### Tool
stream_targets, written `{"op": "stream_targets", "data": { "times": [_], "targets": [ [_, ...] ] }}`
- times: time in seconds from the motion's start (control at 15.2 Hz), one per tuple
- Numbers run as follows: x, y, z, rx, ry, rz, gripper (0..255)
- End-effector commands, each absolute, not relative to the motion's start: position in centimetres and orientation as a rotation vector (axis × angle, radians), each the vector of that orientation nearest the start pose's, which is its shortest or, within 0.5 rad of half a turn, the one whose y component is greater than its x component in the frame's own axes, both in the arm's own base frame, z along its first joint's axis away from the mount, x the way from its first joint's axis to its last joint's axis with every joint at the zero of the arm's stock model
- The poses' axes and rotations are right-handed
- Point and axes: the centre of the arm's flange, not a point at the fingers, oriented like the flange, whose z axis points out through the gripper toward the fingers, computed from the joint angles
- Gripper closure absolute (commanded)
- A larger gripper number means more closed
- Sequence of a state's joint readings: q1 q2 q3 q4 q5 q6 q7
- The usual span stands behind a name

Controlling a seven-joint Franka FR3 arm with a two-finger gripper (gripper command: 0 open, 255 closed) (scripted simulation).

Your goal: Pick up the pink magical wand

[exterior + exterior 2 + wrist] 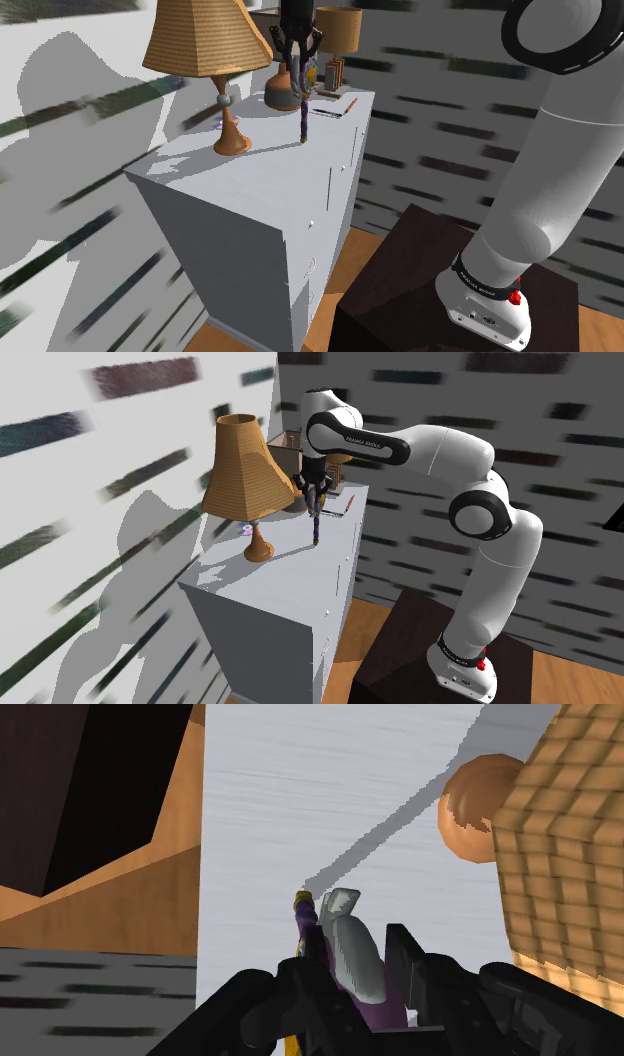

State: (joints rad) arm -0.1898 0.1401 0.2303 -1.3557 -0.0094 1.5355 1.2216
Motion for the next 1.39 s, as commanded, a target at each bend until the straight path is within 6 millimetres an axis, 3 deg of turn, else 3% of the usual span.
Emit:
{"op": "stream_targets", "data": {
  "times": [0.0, 0.46, 1.32],
  "targets": [
    [59.4, 1.2, 64.3, -2.57, 1.729, -0.034, 255],
    [59.3, 1.3, 64.4, -2.57, 1.729, -0.034, 255],
    [59.3, 1.3, 71.2, -2.57, 1.729, -0.034, 255]
  ]
}}
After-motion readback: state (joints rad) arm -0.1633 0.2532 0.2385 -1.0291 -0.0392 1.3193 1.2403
